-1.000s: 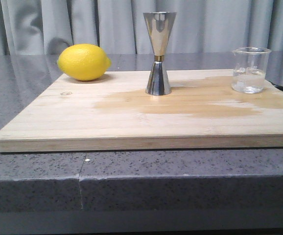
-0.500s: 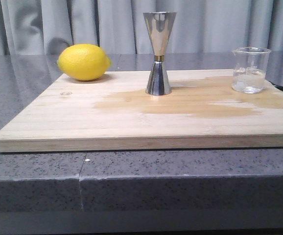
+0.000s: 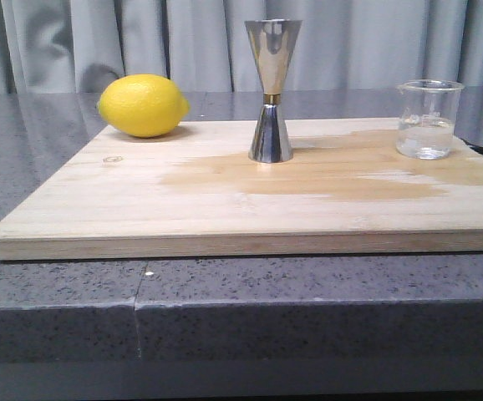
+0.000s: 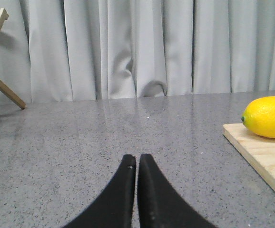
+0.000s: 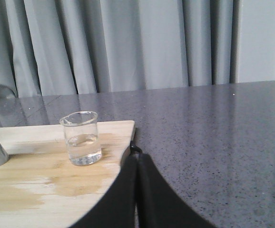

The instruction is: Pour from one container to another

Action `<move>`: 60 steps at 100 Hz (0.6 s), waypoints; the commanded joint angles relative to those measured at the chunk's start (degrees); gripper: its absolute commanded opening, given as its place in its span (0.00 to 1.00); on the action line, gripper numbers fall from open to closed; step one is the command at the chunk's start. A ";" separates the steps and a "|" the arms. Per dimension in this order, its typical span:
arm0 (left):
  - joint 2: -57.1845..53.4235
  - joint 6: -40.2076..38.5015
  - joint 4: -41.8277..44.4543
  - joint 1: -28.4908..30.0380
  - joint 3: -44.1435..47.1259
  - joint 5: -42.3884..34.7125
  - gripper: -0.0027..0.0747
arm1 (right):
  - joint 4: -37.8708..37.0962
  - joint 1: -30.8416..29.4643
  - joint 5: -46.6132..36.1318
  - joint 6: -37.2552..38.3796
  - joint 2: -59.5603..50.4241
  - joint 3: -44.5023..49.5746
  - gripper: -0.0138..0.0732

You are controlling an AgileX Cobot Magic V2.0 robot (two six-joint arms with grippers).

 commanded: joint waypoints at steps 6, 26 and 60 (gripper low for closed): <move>-0.37 -0.45 -0.72 0.09 -6.18 -1.23 0.01 | -0.60 -0.22 3.05 -0.34 0.55 -8.18 0.07; 6.68 -0.45 -0.72 0.09 -16.35 11.28 0.01 | -0.60 -0.22 12.23 -0.45 6.84 -18.31 0.07; 19.80 -0.34 -0.72 0.09 -27.48 15.34 0.01 | -0.60 -0.22 14.49 -1.02 18.01 -29.12 0.07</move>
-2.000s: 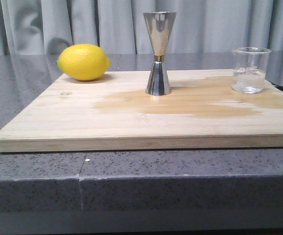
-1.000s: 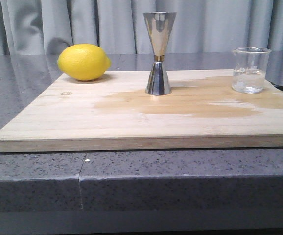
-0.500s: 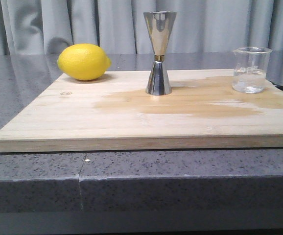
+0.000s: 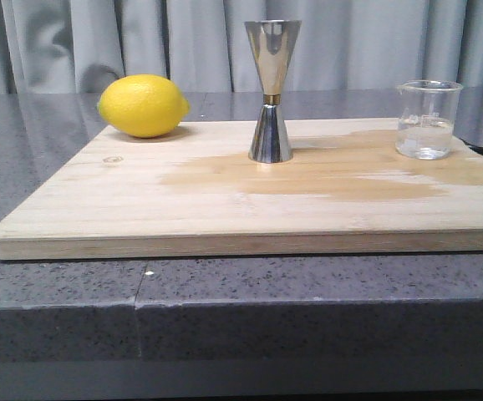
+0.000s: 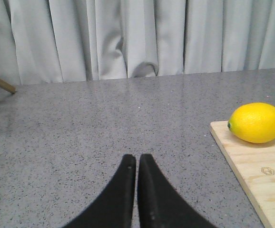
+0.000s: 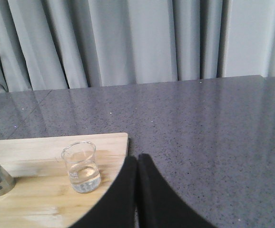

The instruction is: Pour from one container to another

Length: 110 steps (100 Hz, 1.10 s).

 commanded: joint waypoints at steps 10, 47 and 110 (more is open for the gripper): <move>3.27 -0.34 -0.50 0.09 -2.51 -5.67 0.01 | -0.60 -0.22 -5.22 -0.63 2.63 -2.69 0.07; 3.37 -0.34 -0.50 0.09 -2.51 -5.78 0.01 | -0.60 -0.22 -4.75 -0.63 2.63 -2.69 0.07; 3.50 -0.82 -0.50 0.09 -2.51 -8.07 0.74 | -1.12 -0.22 -4.75 -0.37 2.63 -2.69 0.88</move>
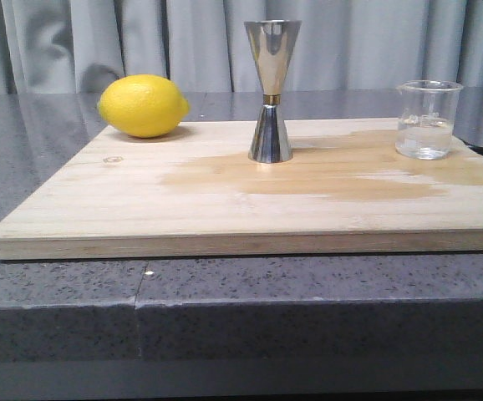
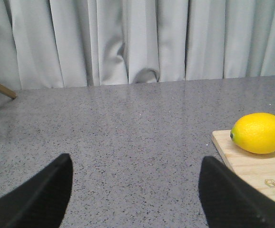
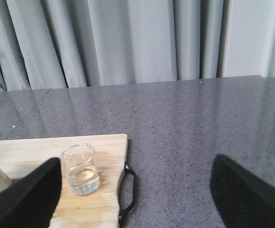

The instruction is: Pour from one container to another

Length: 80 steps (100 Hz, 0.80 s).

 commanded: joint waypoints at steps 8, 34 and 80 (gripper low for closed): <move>1.03 -0.50 -0.50 0.09 -2.11 -4.98 0.72 | -0.69 -0.22 -4.38 -0.25 1.03 -2.02 0.88; 1.03 -0.50 -5.12 0.09 -2.11 -4.87 0.63 | -0.13 -0.22 -4.27 -0.25 1.03 -2.02 0.88; 14.98 2.01 -4.86 0.09 -16.94 21.10 0.60 | 0.25 -0.22 12.37 -0.25 11.29 -13.12 0.88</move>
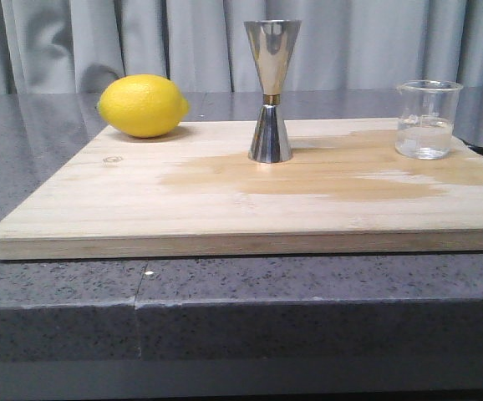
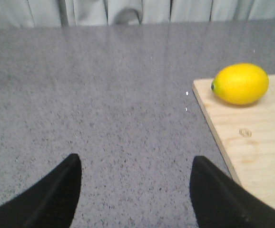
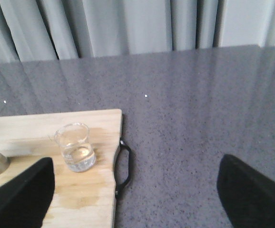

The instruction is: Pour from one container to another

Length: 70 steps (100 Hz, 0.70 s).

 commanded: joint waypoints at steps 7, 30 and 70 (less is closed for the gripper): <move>8.26 0.34 -1.22 0.09 -7.81 6.14 0.60 | -0.30 -0.22 1.80 -0.36 5.95 -5.33 0.88; 18.22 18.68 -20.02 0.09 -9.96 8.30 0.60 | -0.22 -0.22 2.41 -0.36 10.29 -5.68 0.88; 35.91 72.40 -73.38 -1.50 -7.12 14.76 0.60 | -0.09 -0.22 2.16 -0.36 10.79 -5.55 0.88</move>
